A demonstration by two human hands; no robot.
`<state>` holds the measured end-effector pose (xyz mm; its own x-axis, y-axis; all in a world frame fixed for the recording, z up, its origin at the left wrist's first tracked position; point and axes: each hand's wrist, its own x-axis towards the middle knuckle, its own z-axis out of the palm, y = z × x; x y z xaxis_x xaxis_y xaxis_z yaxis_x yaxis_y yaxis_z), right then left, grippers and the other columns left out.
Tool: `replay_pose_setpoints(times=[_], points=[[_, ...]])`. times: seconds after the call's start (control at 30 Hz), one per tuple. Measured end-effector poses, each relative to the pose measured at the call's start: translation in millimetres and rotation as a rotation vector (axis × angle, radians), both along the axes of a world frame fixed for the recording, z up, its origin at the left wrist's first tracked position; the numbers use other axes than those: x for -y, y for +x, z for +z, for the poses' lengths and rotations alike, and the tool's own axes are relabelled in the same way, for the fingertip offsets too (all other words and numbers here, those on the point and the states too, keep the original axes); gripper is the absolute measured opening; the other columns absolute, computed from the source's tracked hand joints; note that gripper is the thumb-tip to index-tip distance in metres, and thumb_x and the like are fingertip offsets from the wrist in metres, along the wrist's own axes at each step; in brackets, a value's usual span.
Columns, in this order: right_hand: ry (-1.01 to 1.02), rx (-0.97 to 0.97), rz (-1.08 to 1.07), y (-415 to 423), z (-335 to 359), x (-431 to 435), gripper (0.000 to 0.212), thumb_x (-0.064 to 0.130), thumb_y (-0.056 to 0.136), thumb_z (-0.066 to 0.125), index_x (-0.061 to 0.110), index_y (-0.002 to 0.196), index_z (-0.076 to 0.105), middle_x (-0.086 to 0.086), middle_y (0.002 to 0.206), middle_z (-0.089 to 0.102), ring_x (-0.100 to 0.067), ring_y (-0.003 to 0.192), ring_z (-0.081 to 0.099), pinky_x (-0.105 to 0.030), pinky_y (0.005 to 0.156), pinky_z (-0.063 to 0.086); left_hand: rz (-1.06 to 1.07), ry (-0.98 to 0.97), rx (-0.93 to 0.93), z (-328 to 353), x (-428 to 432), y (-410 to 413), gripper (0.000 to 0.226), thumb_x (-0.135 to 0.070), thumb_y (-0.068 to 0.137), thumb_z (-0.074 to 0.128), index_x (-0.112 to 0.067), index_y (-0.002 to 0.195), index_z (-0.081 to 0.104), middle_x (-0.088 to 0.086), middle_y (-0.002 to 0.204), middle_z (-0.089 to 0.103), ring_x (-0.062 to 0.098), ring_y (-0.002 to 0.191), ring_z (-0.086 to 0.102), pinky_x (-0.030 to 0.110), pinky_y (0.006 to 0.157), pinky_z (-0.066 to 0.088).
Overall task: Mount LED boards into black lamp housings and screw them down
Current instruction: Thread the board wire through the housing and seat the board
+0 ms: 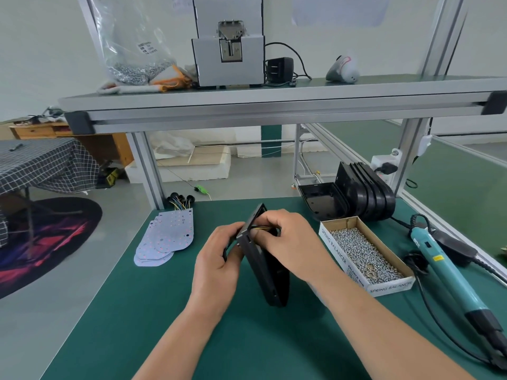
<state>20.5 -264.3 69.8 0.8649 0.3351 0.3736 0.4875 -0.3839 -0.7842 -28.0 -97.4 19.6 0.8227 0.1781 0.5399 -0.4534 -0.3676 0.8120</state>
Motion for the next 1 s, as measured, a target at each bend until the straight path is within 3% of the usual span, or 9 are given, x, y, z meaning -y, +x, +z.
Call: replay_pose_setpoints(times=[0.23, 0.4, 0.5, 0.63, 0.73, 0.8, 0.87, 0.93, 1.0], points=[[0.078, -0.027, 0.002, -2.3, 0.6, -1.8, 0.013, 0.022, 0.091, 0.074, 0.034, 0.094, 0.077, 0.02, 0.09, 0.076, -0.005, 0.089, 0.07, -0.032, 0.076, 0.057, -0.003, 0.017, 0.005, 1.5, 0.3, 0.4, 0.041, -0.016, 0.093, 0.061, -0.045, 0.121, 0.067, -0.012, 0.119, 0.072, 0.016, 0.115, 0.067, 0.018, 0.089, 0.05], [0.089, 0.0, 0.022, -6.2, 5.7, 1.1, 0.014, 0.018, 0.087, 0.077, 0.031, 0.085, 0.08, 0.017, 0.084, 0.075, -0.001, 0.097, 0.063, -0.012, 0.075, 0.045, -0.037, 0.062, 0.076, 3.7, 2.9, -2.3, 0.042, -0.006, 0.092, 0.062, -0.035, 0.121, 0.068, -0.007, 0.116, 0.069, 0.022, 0.113, 0.066, 0.015, 0.091, 0.047], [0.017, 0.064, -0.007, -8.2, 7.9, 1.2, 0.016, 0.02, 0.087, 0.078, 0.033, 0.077, 0.078, 0.011, 0.083, 0.066, -0.014, 0.107, 0.053, -0.026, 0.088, 0.043, -0.035, 0.051, 0.077, 2.0, 5.0, -2.7, 0.043, -0.006, 0.093, 0.061, -0.037, 0.121, 0.067, -0.006, 0.116, 0.068, 0.023, 0.113, 0.066, 0.016, 0.091, 0.048], [-0.134, 0.096, 0.082, -13.5, 4.0, -5.3, 0.047, 0.019, 0.099, 0.061, 0.052, 0.066, 0.06, 0.017, 0.088, 0.051, -0.018, 0.112, 0.04, -0.036, 0.1, 0.039, -0.028, 0.017, 0.018, -3.6, 4.4, -0.9, 0.054, -0.005, 0.093, 0.055, -0.046, 0.126, 0.064, -0.006, 0.12, 0.069, 0.022, 0.11, 0.067, 0.027, 0.086, 0.053], [-0.112, 0.061, 0.15, -12.4, 1.0, -1.7, 0.031, 0.03, 0.097, 0.057, 0.051, 0.076, 0.066, 0.017, 0.094, 0.054, -0.011, 0.118, 0.042, -0.02, 0.096, 0.036, -0.023, -0.045, -0.025, -6.7, 6.0, -0.4, 0.05, -0.009, 0.093, 0.055, -0.044, 0.126, 0.066, -0.004, 0.118, 0.071, 0.023, 0.107, 0.068, 0.038, 0.084, 0.056], [0.101, -0.02, 0.17, -10.8, -0.2, 4.3, 0.02, 0.033, 0.092, 0.061, 0.046, 0.091, 0.076, 0.018, 0.104, 0.063, -0.003, 0.119, 0.051, -0.009, 0.091, 0.038, -0.014, -0.083, -0.049, -6.5, 6.2, -0.3, 0.046, -0.01, 0.094, 0.055, -0.042, 0.125, 0.067, -0.005, 0.118, 0.073, 0.019, 0.108, 0.069, 0.032, 0.087, 0.055], [0.28, -0.041, 0.092, -0.3, -3.3, 16.7, 0.02, 0.029, 0.092, 0.067, 0.039, 0.105, 0.079, 0.016, 0.112, 0.069, -0.002, 0.116, 0.06, -0.016, 0.098, 0.043, -0.012, -0.125, -0.083, -8.2, 4.2, -0.2, 0.048, -0.006, 0.096, 0.055, -0.044, 0.124, 0.068, -0.007, 0.114, 0.075, 0.011, 0.098, 0.069, 0.025, 0.078, 0.055], [0.326, -0.099, 0.018, 12.1, -9.7, 33.0, 0.023, 0.027, 0.096, 0.069, 0.035, 0.116, 0.076, 0.018, 0.113, 0.073, -0.002, 0.112, 0.064, -0.024, 0.101, 0.045, -0.032, -0.178, -0.116, -8.7, 2.2, -0.4, 0.056, 0.005, 0.101, 0.053, -0.043, 0.125, 0.068, -0.007, 0.109, 0.076, 0.009, 0.089, 0.067, 0.026, 0.069, 0.056], [0.345, -0.267, 0.02, 18.9, -20.3, 47.7, 0.017, 0.026, 0.098, 0.071, 0.03, 0.114, 0.075, 0.016, 0.11, 0.075, -0.003, 0.104, 0.067, -0.026, 0.096, 0.045, -0.04, -0.22, -0.112, -7.8, 2.6, 1.2, 0.06, 0.011, 0.101, 0.052, -0.041, 0.124, 0.069, -0.006, 0.112, 0.077, 0.011, 0.094, 0.068, 0.022, 0.079, 0.056]])
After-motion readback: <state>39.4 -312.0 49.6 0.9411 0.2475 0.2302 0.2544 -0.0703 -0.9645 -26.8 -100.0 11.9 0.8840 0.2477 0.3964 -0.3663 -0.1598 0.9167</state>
